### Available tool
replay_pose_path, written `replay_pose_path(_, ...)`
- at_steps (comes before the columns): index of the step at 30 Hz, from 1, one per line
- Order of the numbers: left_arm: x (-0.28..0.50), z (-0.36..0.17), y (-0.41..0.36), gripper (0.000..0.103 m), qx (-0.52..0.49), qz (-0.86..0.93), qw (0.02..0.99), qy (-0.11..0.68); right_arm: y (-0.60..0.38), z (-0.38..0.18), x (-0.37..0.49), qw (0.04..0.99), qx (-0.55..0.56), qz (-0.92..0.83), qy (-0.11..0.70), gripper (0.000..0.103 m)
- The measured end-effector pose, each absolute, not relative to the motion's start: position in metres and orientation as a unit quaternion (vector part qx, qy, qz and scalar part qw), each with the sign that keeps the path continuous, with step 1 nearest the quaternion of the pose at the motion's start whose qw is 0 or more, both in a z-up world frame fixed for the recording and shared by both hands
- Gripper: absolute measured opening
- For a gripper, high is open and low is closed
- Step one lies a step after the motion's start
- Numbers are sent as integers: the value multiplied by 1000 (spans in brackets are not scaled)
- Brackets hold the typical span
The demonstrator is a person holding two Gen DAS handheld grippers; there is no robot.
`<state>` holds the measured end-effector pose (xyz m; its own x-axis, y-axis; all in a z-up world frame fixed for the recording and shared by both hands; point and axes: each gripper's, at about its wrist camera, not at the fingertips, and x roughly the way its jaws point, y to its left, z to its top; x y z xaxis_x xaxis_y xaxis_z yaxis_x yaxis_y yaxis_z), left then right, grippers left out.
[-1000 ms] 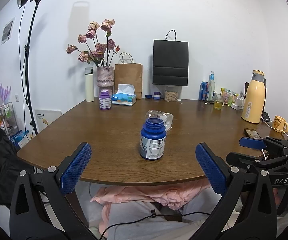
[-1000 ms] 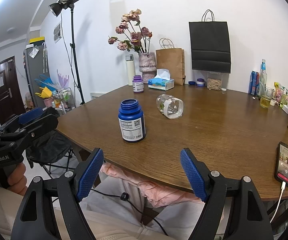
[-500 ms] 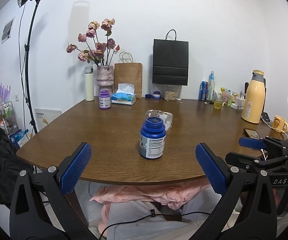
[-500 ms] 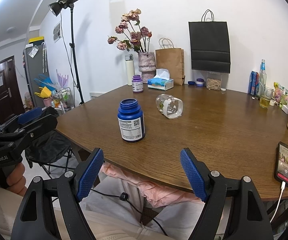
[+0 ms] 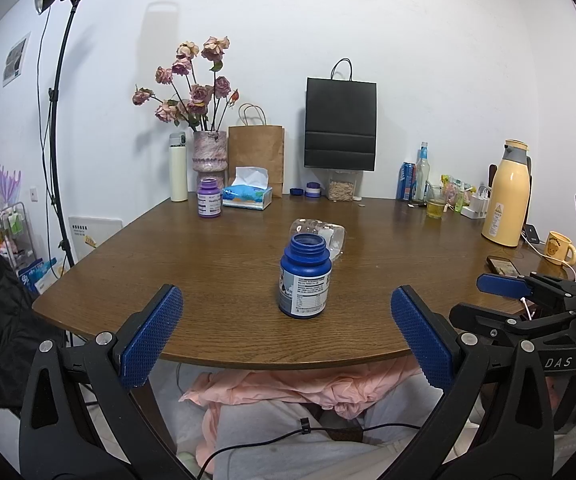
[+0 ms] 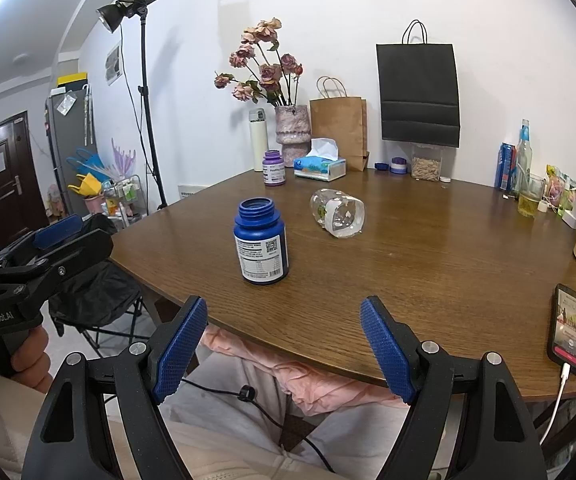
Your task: Flip cup upright
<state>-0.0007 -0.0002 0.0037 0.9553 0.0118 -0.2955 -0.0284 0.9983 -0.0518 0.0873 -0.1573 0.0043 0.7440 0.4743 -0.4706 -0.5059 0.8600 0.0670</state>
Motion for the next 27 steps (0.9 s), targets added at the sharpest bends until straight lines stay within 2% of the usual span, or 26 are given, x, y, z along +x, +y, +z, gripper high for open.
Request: replay_pose_path(27, 2, 0, -1, 103, -32, 12, 987, 156, -156, 2, 87, 934, -33, 260, 243, 84)
